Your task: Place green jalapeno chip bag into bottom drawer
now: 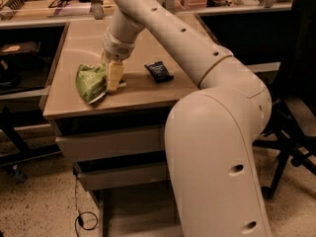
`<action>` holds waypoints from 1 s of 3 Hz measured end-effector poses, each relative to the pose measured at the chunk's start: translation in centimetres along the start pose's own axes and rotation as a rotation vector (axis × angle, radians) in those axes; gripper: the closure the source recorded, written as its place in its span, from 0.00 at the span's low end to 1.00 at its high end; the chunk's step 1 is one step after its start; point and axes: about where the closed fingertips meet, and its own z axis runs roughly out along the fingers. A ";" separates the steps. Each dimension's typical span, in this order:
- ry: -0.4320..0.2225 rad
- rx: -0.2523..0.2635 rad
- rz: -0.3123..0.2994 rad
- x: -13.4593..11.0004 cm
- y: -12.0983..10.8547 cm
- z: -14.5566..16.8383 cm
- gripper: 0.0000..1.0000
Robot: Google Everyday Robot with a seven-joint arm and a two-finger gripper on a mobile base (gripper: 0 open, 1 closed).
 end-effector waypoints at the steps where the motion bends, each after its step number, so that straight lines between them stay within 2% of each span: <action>1: 0.000 0.000 0.000 -0.2 0.4 -0.3 1.00; 2: 0.000 0.000 0.000 -0.2 0.4 -0.3 1.00; 3: -0.003 -0.002 0.021 -0.6 1.7 -0.3 1.00</action>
Offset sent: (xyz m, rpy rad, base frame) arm -0.0986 -0.0200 -0.0089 0.0240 0.0317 -0.1175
